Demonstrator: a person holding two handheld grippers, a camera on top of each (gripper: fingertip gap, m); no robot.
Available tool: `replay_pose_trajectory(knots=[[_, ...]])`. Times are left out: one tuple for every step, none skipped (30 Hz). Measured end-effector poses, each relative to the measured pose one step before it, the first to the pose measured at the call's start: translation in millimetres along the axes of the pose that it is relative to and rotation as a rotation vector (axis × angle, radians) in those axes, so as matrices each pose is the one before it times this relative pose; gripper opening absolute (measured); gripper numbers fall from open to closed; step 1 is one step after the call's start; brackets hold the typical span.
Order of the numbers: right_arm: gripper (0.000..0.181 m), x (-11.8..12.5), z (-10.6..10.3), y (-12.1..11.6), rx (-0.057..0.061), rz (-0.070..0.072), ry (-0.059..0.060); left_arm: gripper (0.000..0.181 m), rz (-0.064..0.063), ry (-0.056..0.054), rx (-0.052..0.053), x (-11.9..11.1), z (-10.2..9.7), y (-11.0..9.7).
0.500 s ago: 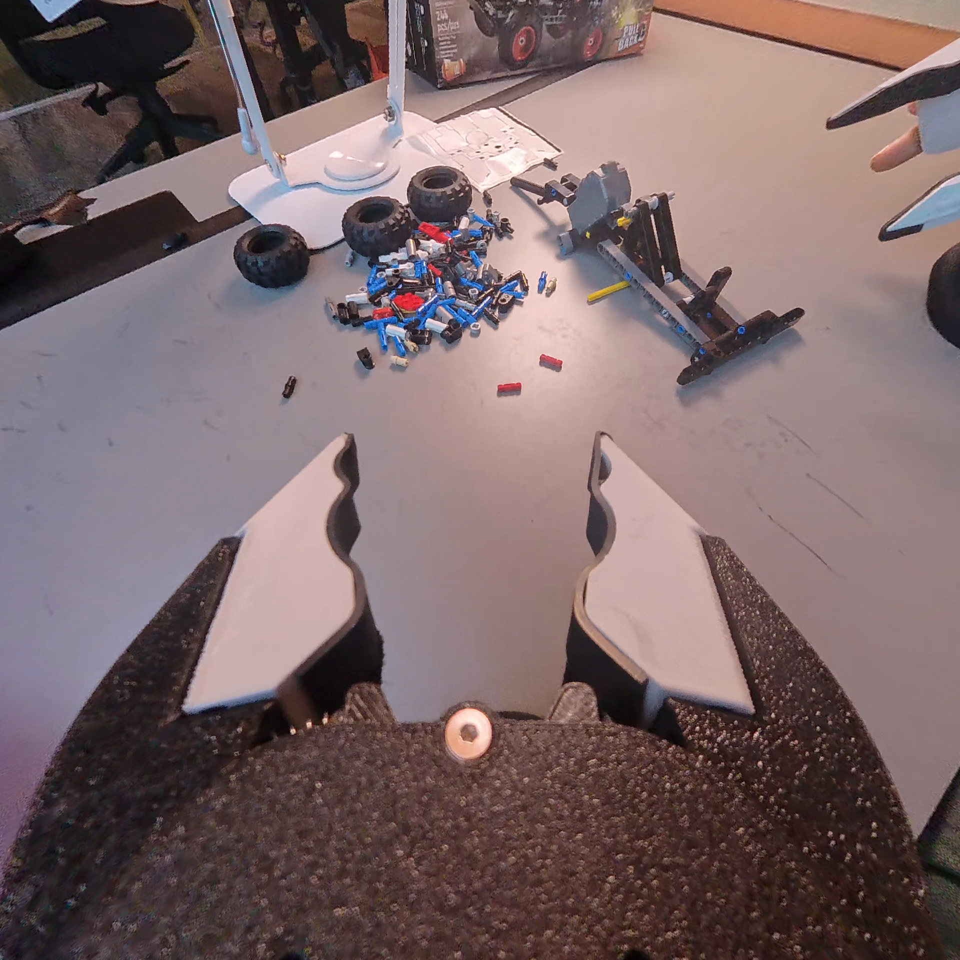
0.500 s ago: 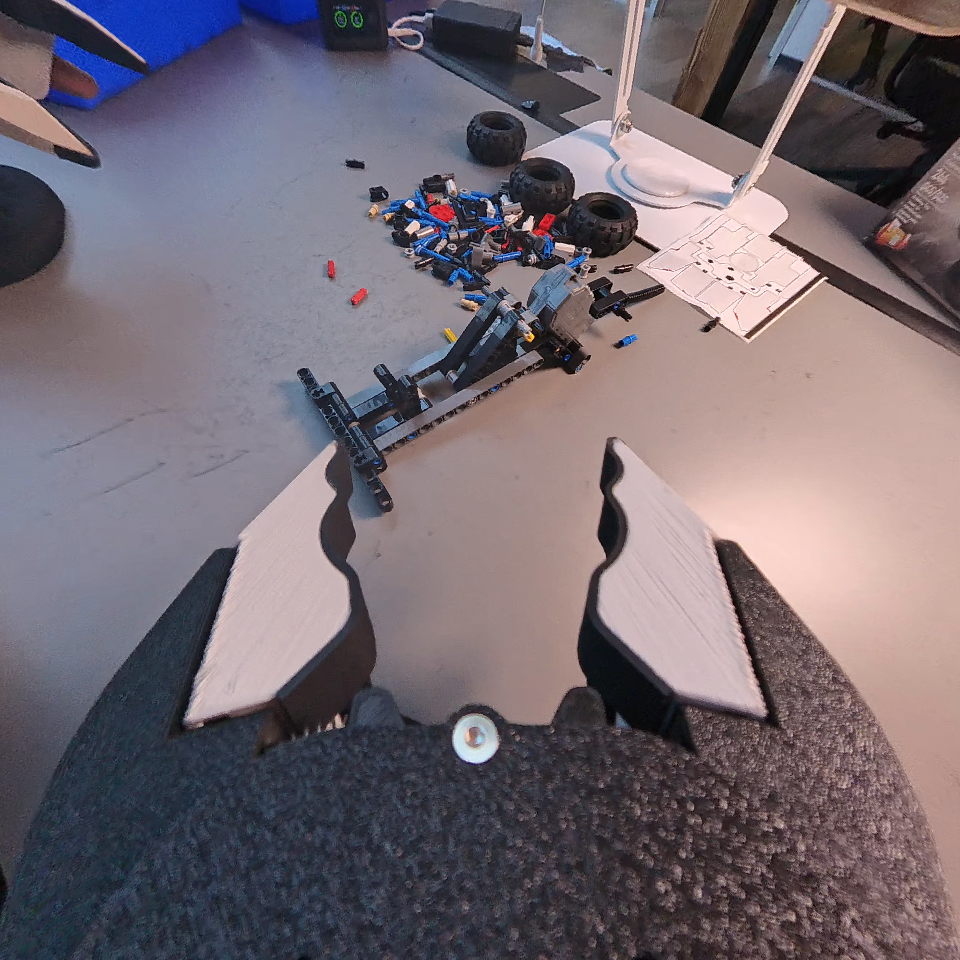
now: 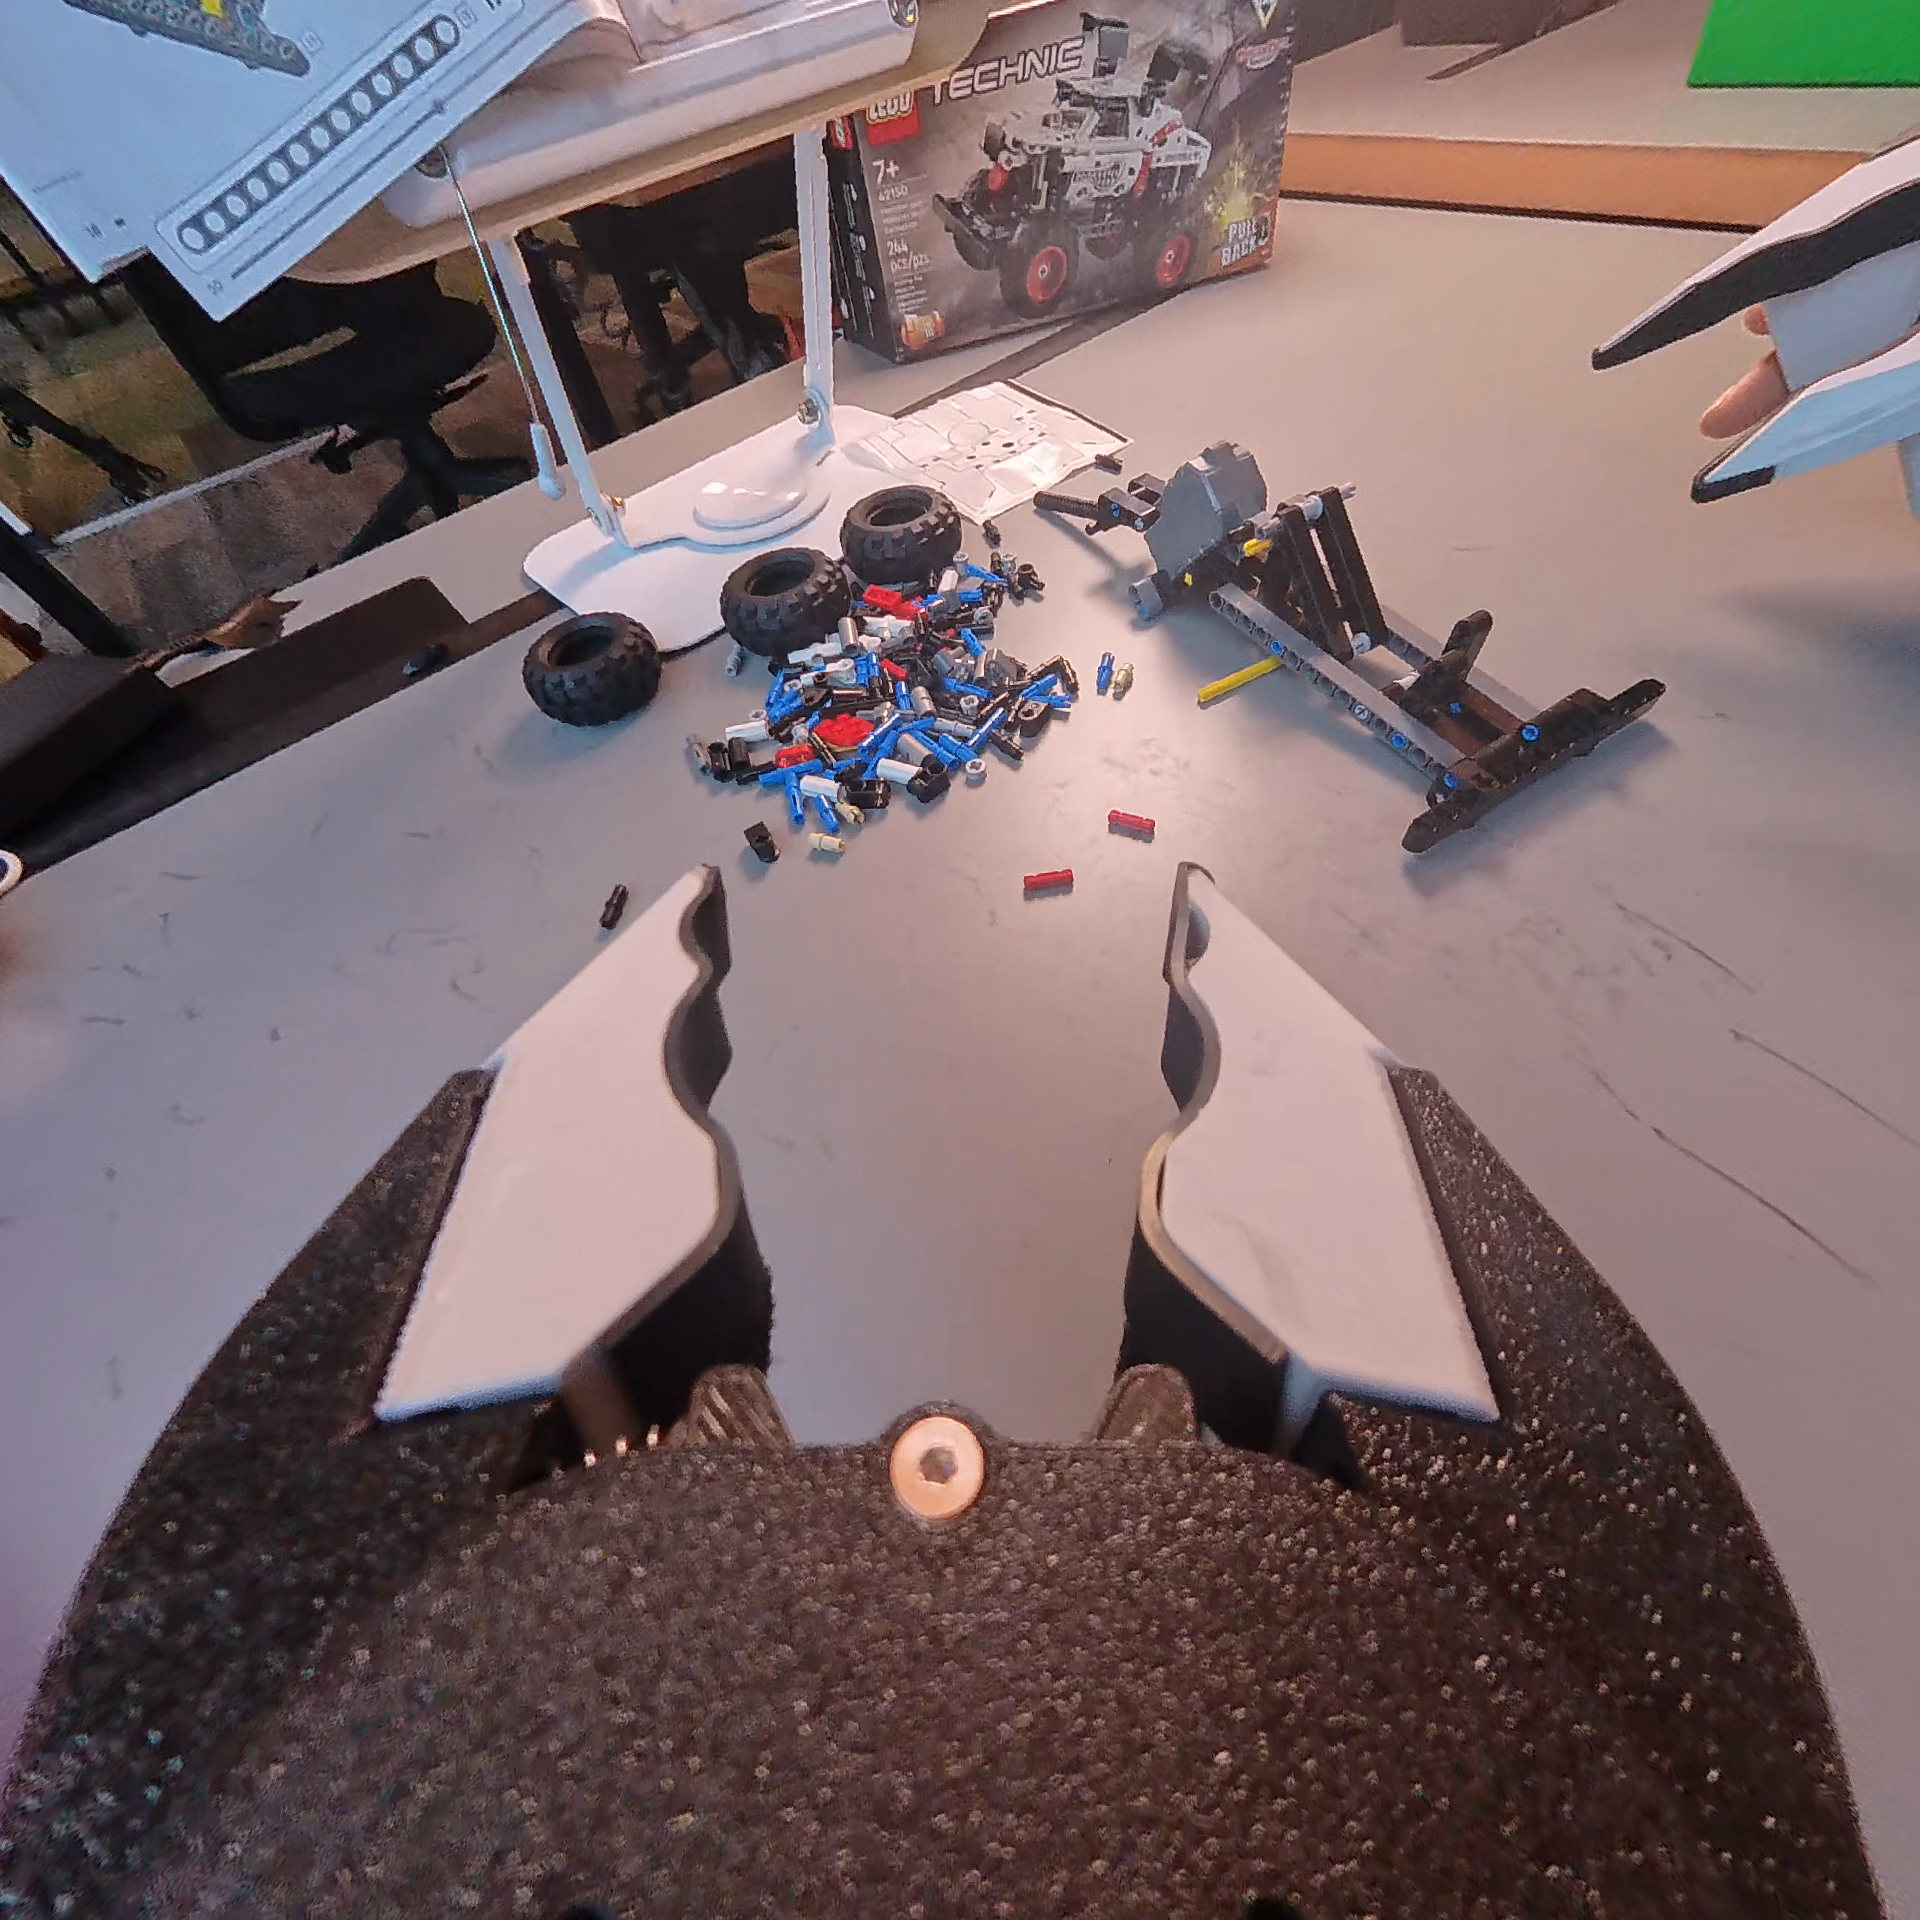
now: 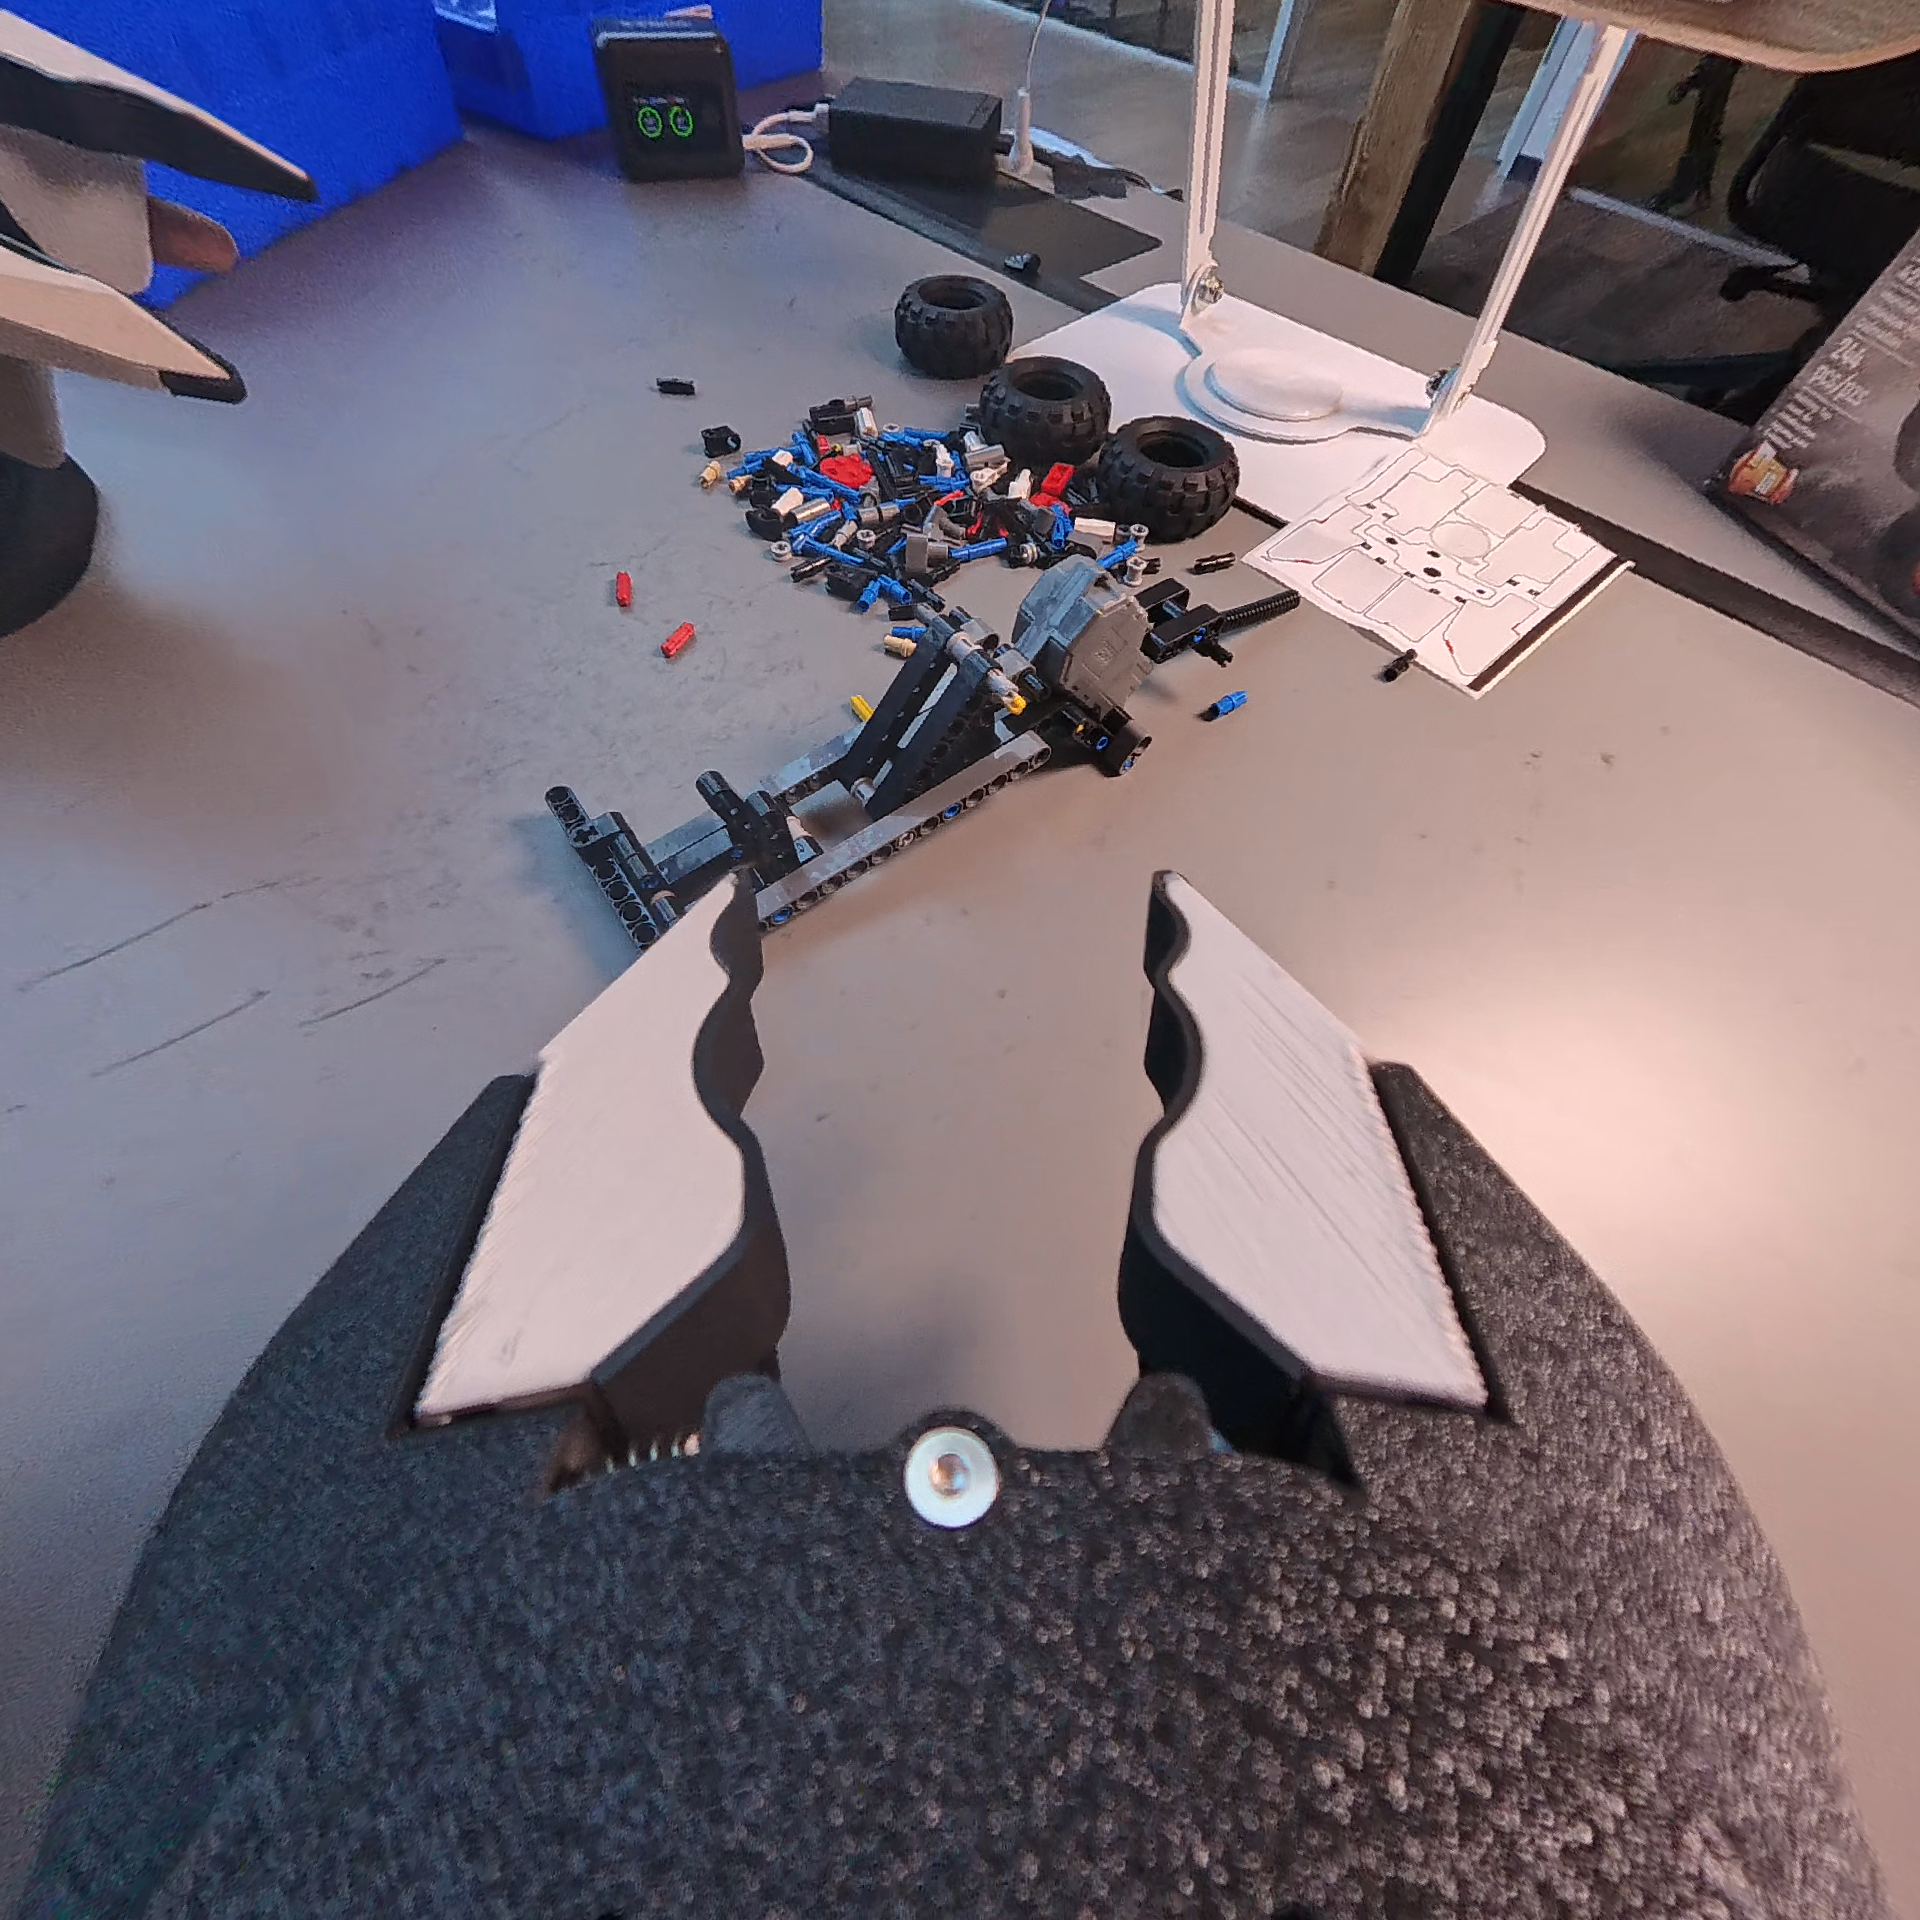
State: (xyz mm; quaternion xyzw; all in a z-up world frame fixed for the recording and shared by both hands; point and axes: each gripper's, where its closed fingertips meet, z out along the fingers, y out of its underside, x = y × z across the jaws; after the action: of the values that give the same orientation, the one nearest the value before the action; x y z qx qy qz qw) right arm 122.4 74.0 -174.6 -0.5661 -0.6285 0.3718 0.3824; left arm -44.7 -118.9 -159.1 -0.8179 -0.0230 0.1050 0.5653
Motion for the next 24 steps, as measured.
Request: replay_pose_trajectory(knots=[[0.073, -0.88, 0.11, -0.24, 0.0010, -0.0078, -0.0016, 0.084, 0.0026, -0.0087, 0.0091, -0.93, -0.51, -1.48], [0.071, -1.23, 0.17, -0.36, 0.0018, -0.0085, -0.0045, 0.085, 0.0025, -0.0122, 0.0188, -1.50, -1.05, -3.17], [0.070, -2.02, 0.19, -0.45, 0.0016, -0.0085, -0.0117, 0.086, 0.0025, -0.0166, 0.0318, -2.29, -1.59, -5.42], [0.069, -2.33, 0.35, -0.86, 0.0019, -0.0086, -0.0165, 0.085, 0.0033, -0.0226, 0.0436, -3.79, -2.37, -7.74], [0.068, -0.78, 0.19, -1.73, 0.0051, -0.0064, -0.0095, 0.083, 0.0010, -0.0204, 0.0453, -4.59, -2.44, -8.55], [0.068, -0.52, 0.20, -3.60, 0.0143, -0.0111, -0.0116, 0.080, 0.0008, -0.0154, 0.0339, -5.41, -1.52, -7.61], [0.066, -0.02, 0.66, -4.36, 0.0192, -0.0214, -0.0125, 0.077, 0.0029, -0.0121, 0.0208, -6.06, 0.09, -5.96], [0.061, 1.97, 2.01, -2.18, 0.0005, -0.0321, -0.0072, 0.073, 0.0014, -0.0106, 0.0175, -6.57, 1.72, -5.78], [0.059, 4.71, 3.30, -0.44, -0.0172, -0.0484, 0.0030, 0.070, -0.0041, -0.0057, 0.0212, -6.18, 3.16, -6.57], [0.058, 8.50, 4.56, -0.45, -0.0215, -0.0630, 0.0212, 0.065, -0.0047, 0.0066, 0.0232, -4.19, 4.56, -7.19], [0.055, 9.59, 5.55, -1.26, -0.0171, -0.0673, 0.0227, 0.058, -0.0013, 0.0122, 0.0260, -2.93, 5.67, -7.32], [0.050, 7.95, 6.31, -2.02, -0.0102, -0.0566, 0.0077, 0.048, 0.0081, 0.0117, 0.0276, -2.46, 6.80, -6.80], [0.044, 6.78, 6.92, -3.14, -0.0052, -0.0414, -0.0021, 0.040, 0.0215, 0.0030, 0.0185, -2.72, 7.75, -4.74], [0.038, 6.15, 7.25, -3.79, -0.0014, -0.0370, -0.0058, 0.031, 0.0349, -0.0055, 0.0084, -2.63, 8.20, -2.67], [0.032, 5.08, 7.20, -3.54, -0.0033, -0.0436, -0.0082, 0.022, 0.0458, -0.0063, -0.0001, -1.28, 8.32, -0.89], [0.024, 5.26, 6.95, -3.56, -0.0038, -0.0563, -0.0021, 0.017, 0.0494, 0.0028, -0.0054, 1.01, 8.17, 0.20], [0.016, 4.48, 6.23, -3.03, -0.0058, -0.0739, -0.0011, 0.012, 0.0368, 0.0111, -0.0015, 2.54, 7.29, 0.26], [0.009, 3.72, 5.17, -2.46, -0.0104, -0.0896, -0.0049, 0.006, 0.0145, 0.0193, 0.0045, 3.50, 6.34, 0.19], [0.002, 3.01, 4.19, -2.18, -0.0127, -0.0979, -0.0103, 0.004, -0.0028, 0.0254, 0.0026, 3.79, 5.61, 1.34], [0.000, 1.37, 3.26, -2.14, -0.0143, -0.0906, -0.0247, 0.002, -0.0097, 0.0163, -0.0033, 1.94, 5.16, 3.19], [0.000, -2.03, 2.06, -2.18, -0.0134, -0.0697, -0.0517, 0.002, -0.0090, 0.0065, -0.0114, 0.29, 4.50, 5.42], [0.000, -4.71, 1.18, -2.72, -0.0098, -0.0530, -0.0701, 0.002, -0.0077, 0.0018, -0.0164, -0.36, 3.74, 6.96], [0.000, -2.51, 0.77, -3.04, -0.0090, -0.0503, -0.0530, 0.001, -0.0081, 0.0011, -0.0139, -0.54, 2.64, 7.14], [0.010, -3.68, 0.74, -3.20, -0.0072, -0.0599, -0.0539, 0.001, -0.0106, 0.0072, -0.0150, 0.50, 1.71, 7.27]])
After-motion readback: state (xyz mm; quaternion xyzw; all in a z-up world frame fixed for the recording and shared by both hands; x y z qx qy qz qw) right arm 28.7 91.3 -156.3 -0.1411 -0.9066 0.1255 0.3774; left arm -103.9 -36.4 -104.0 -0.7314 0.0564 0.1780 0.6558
